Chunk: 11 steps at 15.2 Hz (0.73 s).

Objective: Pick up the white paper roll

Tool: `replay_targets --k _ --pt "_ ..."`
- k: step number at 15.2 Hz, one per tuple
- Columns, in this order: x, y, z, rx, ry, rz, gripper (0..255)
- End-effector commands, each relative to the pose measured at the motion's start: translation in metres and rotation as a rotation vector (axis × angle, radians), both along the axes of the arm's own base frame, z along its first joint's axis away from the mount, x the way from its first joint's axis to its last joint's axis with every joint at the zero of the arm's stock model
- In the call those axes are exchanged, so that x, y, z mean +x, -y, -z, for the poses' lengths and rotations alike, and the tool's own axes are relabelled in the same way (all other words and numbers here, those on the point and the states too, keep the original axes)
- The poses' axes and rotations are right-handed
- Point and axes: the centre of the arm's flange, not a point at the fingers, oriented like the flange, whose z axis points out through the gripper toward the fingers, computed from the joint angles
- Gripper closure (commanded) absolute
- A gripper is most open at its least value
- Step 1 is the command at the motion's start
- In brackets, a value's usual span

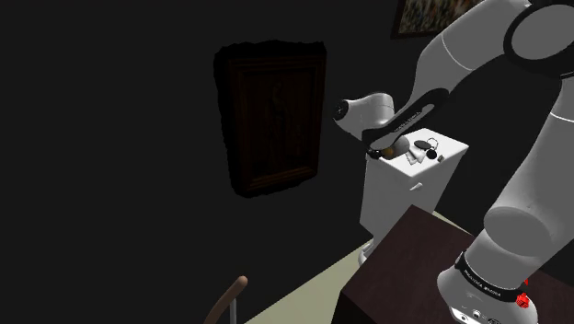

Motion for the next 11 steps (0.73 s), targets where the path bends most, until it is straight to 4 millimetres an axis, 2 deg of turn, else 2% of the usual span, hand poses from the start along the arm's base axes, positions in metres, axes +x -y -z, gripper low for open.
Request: replay_targets --k 1,7,8,11 --pt "0.010 0.017 0.009 -0.063 -0.010 -0.008 0" --pt "0.040 0.078 0.035 -0.243 -0.042 -0.023 0" --pt "0.043 0.084 0.036 -0.260 -0.045 -0.025 0" --pt "0.043 0.084 0.052 -0.260 -0.045 -0.025 0"
